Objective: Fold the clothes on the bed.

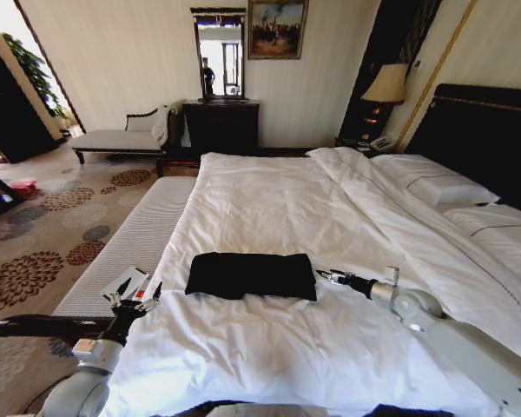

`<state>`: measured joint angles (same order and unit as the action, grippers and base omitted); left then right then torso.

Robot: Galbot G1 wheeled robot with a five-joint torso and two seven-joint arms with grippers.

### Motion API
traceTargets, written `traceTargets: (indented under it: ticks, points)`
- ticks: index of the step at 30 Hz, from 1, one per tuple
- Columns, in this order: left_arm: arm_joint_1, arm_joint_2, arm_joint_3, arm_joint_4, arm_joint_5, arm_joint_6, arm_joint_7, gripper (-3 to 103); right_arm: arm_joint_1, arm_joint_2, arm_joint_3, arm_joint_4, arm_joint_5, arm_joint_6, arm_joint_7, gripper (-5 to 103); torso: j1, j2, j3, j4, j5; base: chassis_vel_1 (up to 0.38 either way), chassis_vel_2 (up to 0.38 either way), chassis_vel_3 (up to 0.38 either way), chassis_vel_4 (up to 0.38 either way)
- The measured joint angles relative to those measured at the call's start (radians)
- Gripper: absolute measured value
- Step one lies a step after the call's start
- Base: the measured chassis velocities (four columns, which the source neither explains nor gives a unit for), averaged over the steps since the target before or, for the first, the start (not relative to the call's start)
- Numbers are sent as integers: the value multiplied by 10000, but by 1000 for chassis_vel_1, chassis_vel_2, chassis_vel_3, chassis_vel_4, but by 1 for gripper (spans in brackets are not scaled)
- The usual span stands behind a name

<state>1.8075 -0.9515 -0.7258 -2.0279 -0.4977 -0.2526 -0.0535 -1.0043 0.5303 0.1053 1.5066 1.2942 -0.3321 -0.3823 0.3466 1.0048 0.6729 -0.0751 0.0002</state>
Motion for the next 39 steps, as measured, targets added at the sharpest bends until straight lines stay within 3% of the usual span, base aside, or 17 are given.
traceTargets:
  ticks: [2,11,19,31,35,38,39]
  points:
    - [-14,3,13,6,-8,5,-2,100,558,-47,-849,-463,0,-174,-21,100,0,0,0,-2,-1,0,0,0,0]
    - [-25,8,23,13,-18,12,-9,100,1453,-4,-1958,-576,120,-265,131,100,0,0,0,-3,-1,0,0,0,0]
    - [-29,9,31,18,-25,18,-16,100,3175,298,-3725,-767,545,-385,622,100,2,0,0,0,-5,0,0,0,0]
    - [-29,10,35,18,-26,25,-23,100,3721,590,-4559,-918,534,-412,880,103,2,1,0,-2,-3,0,0,0,0]
    - [-29,10,35,17,-26,26,-24,100,3666,622,-4531,-909,512,-395,890,97,2,0,0,-4,-3,0,0,0,0]
    - [-29,10,35,18,-26,26,-24,100,3631,652,-4497,-860,512,-353,876,82,2,0,0,-3,-2,0,0,0,0]
    - [-28,10,36,18,-26,26,-25,100,3621,659,-4488,-843,512,-348,877,82,2,0,0,-2,-1,0,0,0,0]
